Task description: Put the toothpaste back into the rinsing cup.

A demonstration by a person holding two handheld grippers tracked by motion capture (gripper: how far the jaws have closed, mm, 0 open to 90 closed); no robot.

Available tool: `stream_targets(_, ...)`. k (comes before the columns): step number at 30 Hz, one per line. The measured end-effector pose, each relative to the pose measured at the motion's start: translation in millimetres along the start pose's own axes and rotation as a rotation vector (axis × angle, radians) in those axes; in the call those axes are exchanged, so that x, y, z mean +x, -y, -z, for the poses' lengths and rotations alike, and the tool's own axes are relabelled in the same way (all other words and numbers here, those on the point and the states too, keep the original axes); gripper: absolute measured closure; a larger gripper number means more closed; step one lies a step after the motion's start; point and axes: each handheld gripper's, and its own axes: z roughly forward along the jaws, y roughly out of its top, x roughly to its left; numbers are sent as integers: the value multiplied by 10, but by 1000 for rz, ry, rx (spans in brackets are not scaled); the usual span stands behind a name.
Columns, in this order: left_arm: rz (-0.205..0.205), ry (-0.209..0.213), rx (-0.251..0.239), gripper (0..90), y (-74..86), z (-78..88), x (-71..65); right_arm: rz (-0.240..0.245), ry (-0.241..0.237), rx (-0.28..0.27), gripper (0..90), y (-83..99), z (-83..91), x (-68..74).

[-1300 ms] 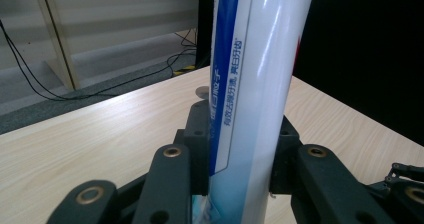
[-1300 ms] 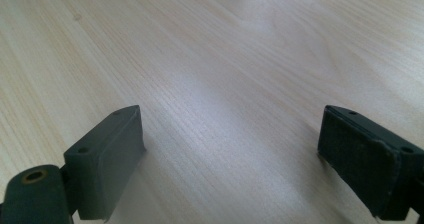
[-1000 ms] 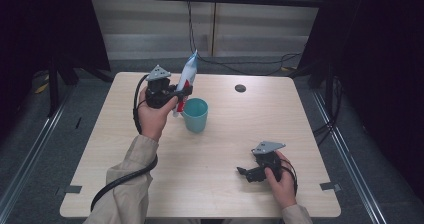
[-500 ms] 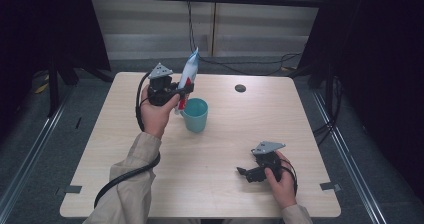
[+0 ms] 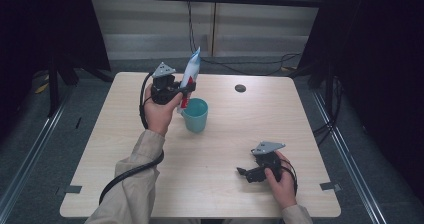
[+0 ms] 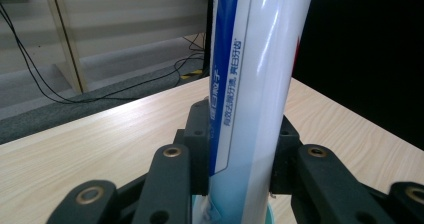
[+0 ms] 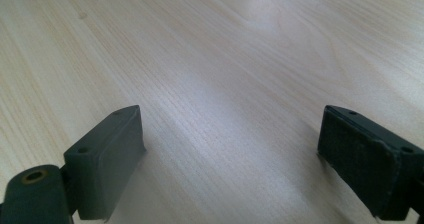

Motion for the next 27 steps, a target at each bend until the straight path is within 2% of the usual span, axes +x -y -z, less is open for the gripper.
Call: stream_targets(27,-19,-7,-12,700,3,-249,-67,5,-2,-2,105,0,-1,-1)
